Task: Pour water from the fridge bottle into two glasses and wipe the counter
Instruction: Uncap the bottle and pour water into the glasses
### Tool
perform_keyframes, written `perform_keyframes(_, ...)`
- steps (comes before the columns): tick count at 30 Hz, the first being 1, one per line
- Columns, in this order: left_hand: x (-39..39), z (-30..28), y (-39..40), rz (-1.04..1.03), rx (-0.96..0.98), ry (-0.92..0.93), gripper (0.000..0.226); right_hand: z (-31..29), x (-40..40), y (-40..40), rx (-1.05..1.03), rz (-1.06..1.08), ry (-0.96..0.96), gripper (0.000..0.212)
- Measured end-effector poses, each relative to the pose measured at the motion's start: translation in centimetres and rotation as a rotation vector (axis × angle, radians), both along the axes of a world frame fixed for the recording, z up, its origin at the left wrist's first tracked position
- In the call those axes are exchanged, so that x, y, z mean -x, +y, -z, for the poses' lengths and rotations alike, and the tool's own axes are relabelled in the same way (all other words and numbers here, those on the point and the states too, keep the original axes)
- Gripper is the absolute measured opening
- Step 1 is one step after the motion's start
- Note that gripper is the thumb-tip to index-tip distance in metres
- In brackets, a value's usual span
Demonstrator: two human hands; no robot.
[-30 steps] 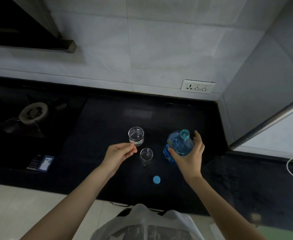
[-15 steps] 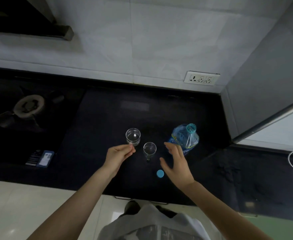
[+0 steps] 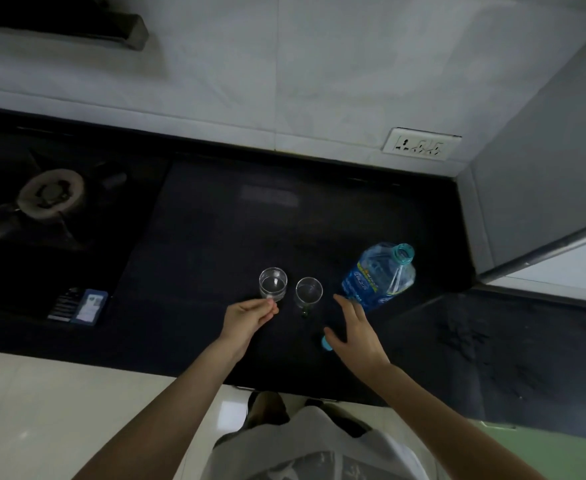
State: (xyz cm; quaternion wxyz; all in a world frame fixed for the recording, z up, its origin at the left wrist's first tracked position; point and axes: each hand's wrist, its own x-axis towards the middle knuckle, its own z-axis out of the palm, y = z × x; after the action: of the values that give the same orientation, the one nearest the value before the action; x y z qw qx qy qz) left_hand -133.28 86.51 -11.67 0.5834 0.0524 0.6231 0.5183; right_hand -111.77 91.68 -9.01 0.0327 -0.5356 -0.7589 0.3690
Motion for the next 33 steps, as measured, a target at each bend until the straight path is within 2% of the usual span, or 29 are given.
perform_keyframes(7,-0.3,0.4,0.1,-0.017,0.02,-0.055,0.016,2.0,-0.1,0.0,-0.083,-0.27,-0.312,0.064)
perform_keyframes(14,-0.5,0.9,0.0,-0.012,0.039,-0.051,0.019,2.8,-0.1,-0.3,-0.033,-0.254,-0.215,0.039)
perform_keyframes(23,-0.8,0.0,0.0,0.022,0.049,-0.003,0.009,1.9,-0.6,-0.6,-0.127,-0.195,-0.063,0.034)
perform_keyframes(25,-0.8,-0.2,0.0,0.03,0.099,0.082,0.013,1.6,-0.8,-0.6,-0.162,-0.186,-0.039,0.035)
perform_keyframes(26,-0.7,-0.2,-0.1,0.067,0.13,0.202,0.018,1.4,-0.9,-0.5,-0.177,-0.183,-0.029,0.036)
perform_keyframes(28,-0.8,-0.6,-0.7,0.204,0.17,0.565,0.028,1.0,-1.2,-0.5,-0.201,-0.177,-0.016,0.036)
perform_keyframes(30,-1.2,-1.2,-1.4,0.284,0.08,0.849,0.024,0.9,-1.5,-0.4,-0.2,-0.17,-0.016,0.037)
perform_keyframes(31,-1.5,-1.5,-1.6,0.303,0.008,0.899,0.019,0.9,-1.6,-0.4,-0.191,-0.166,-0.021,0.038)
perform_keyframes(33,-2.5,-1.8,-1.5,0.35,-0.104,0.855,0.01,1.1,-1.9,-0.3,-0.164,-0.165,-0.038,0.039)
